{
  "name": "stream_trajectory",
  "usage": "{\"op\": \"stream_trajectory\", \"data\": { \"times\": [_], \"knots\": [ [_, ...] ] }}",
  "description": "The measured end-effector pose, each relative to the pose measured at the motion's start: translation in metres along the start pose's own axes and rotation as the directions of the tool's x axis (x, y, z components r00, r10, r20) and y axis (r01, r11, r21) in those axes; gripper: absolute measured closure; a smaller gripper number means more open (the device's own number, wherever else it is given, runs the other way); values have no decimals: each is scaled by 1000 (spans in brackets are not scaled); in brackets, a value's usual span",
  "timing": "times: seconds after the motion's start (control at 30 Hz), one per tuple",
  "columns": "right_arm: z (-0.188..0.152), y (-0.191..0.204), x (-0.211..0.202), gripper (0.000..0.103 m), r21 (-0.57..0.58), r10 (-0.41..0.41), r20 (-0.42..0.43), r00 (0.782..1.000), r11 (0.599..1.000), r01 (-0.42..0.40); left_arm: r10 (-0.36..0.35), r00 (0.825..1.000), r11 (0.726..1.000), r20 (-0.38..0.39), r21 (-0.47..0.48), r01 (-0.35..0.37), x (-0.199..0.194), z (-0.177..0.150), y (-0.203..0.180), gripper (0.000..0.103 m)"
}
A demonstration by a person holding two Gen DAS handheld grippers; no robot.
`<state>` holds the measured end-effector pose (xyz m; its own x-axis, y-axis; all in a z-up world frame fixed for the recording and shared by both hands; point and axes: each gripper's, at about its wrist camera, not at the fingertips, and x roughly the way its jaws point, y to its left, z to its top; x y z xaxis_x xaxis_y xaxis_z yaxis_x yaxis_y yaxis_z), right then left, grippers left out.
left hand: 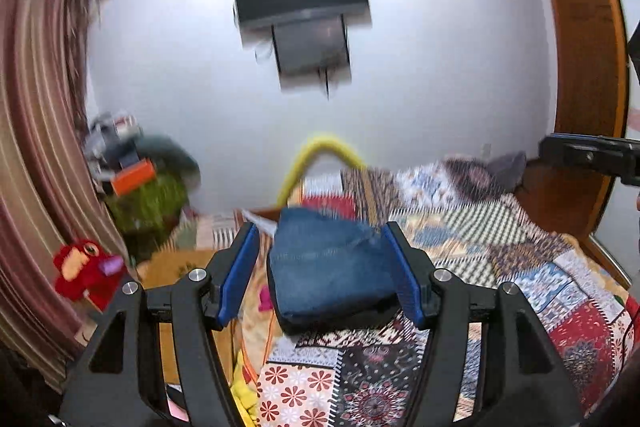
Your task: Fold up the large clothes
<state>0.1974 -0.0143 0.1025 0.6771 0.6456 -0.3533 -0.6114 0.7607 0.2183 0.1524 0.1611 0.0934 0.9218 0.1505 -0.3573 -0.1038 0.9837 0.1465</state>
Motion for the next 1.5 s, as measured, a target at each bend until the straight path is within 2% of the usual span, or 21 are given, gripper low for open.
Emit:
{"op": "stream_trajectory", "data": {
  "times": [0.17, 0.3, 0.37, 0.5, 0.53, 0.57, 0.6, 0.67, 0.73, 0.83, 1.07, 1.5],
  "knots": [
    [-19, 26, -52, 52, -30, -1, 163, 987, 1000, 6, -7, 990, 999, 144, -42, 13, -70, -8, -15, 41],
    [-42, 49, -79, 52, -70, -19, 274, 962, 997, 40, 73, 964, 996, 256, -59, -60, -113, -25, -28, 41],
    [-55, 59, -89, 52, -67, -33, 319, 947, 996, 57, 89, 955, 994, 283, -86, -68, -126, -34, -31, 41],
    [-67, 65, -86, 52, -44, -92, 321, 943, 993, 112, 96, 951, 991, 293, -121, -63, -139, -48, -37, 38],
    [-70, 69, -83, 52, -55, -113, 316, 942, 989, 137, 98, 951, 990, 293, -127, -63, -141, -50, -37, 36],
    [-69, 72, -82, 50, -63, -123, 315, 941, 987, 150, 100, 951, 989, 292, -133, -63, -143, -53, -38, 28],
    [-70, 75, -80, 46, -73, -134, 314, 940, 984, 164, 105, 952, 987, 288, -144, -65, -144, -56, -37, 17],
    [-69, 80, -79, 23, -89, -141, 323, 936, 980, 179, 121, 950, 983, 287, -171, -73, -146, -62, -35, 5],
    [-68, 85, -78, 15, -102, -160, 338, 927, 974, 205, 123, 953, 979, 277, -192, -71, -146, -66, -31, 4],
    [-70, 89, -82, 11, -125, -168, 335, 927, 967, 221, 128, 956, 975, 264, -208, -74, -143, -68, -26, 2],
    [-77, 81, -82, 10, -112, -169, 300, 939, 971, 211, 136, 955, 973, 264, -217, -79, -148, -75, -25, 1],
    [-88, 73, -89, 10, -94, -167, 273, 947, 975, 199, 142, 959, 972, 246, -220, -88, -143, -80, -27, 0]
  ]
}}
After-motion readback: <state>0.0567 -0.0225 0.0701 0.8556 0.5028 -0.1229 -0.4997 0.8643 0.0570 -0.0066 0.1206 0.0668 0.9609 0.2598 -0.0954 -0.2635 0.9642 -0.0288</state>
